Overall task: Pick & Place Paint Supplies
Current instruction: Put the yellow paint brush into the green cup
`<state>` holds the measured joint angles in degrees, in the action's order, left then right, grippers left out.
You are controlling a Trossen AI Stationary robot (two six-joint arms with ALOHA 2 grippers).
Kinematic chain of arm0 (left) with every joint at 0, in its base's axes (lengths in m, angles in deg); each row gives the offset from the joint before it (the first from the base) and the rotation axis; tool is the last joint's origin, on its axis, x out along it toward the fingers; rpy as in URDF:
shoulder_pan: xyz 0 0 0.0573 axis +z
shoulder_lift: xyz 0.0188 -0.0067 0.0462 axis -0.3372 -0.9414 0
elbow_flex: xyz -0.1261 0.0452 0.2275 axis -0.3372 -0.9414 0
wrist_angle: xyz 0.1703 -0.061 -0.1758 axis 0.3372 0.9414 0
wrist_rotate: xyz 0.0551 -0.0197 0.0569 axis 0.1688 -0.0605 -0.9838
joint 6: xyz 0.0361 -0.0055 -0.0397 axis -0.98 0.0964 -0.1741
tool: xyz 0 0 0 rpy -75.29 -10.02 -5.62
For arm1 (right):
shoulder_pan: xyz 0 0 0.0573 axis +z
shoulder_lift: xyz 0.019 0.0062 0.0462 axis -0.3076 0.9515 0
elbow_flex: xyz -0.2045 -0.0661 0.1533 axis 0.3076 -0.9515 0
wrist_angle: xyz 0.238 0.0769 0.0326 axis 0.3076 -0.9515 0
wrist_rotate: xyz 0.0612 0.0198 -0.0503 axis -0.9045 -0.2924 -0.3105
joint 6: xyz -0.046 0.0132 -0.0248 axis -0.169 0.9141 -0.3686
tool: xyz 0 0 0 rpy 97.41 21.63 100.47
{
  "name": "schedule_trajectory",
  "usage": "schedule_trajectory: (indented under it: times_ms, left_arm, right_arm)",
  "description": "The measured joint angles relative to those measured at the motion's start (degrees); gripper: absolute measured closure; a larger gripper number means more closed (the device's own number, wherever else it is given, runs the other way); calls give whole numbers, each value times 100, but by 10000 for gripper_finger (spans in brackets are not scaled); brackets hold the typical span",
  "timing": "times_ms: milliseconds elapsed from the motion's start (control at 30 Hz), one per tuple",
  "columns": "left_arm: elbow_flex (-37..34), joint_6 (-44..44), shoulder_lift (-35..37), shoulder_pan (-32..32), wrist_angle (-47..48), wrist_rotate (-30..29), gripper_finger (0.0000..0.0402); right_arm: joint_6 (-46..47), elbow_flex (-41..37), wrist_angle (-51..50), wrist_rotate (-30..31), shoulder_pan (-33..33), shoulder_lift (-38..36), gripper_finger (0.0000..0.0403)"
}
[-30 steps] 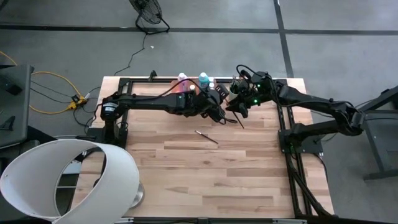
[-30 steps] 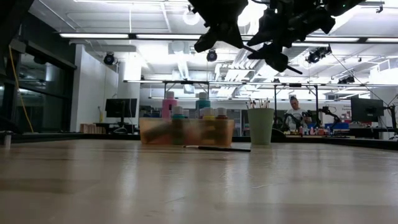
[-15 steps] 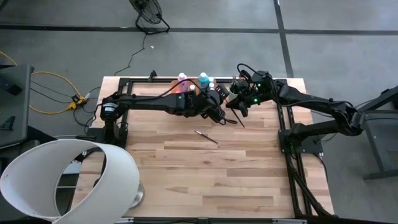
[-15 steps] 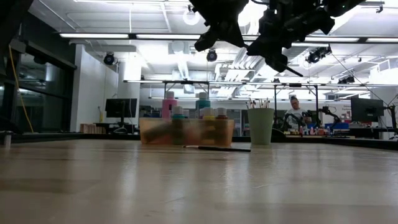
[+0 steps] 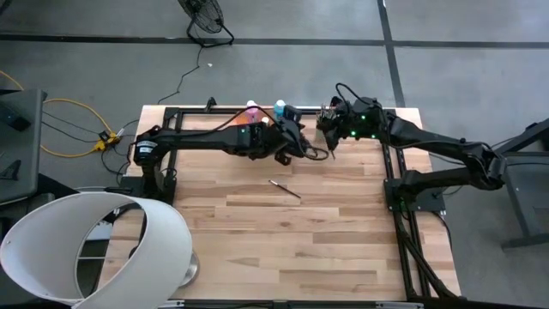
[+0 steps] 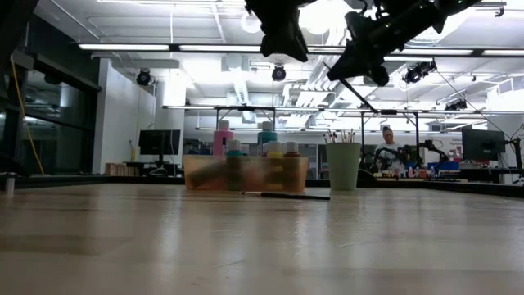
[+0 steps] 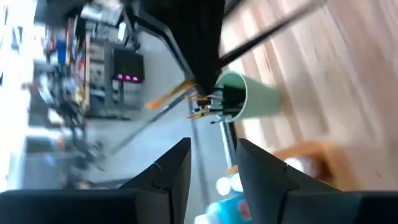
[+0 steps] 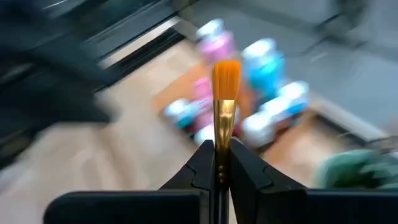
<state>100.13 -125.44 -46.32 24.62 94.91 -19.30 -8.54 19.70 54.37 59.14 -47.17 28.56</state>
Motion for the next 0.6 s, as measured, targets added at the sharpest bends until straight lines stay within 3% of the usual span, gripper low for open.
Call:
schedule_trajectory:
  times_ms: [133, 333, 600]
  left_arm:
    - [-3, 1516, 70, 28, 506, 85, 275]
    - [-43, 4053, 101, 125, 1105, 894, 275]
    - [-505, 4836, 99, 105, 1143, 1010, 275]
  right_arm:
    - [-271, 0, 333, 1199, -51, -75, 384]
    - [-665, 3, 1344, 1825, -391, 120, 384]
    - [-641, 1, 2366, 1968, -892, 941, 384]
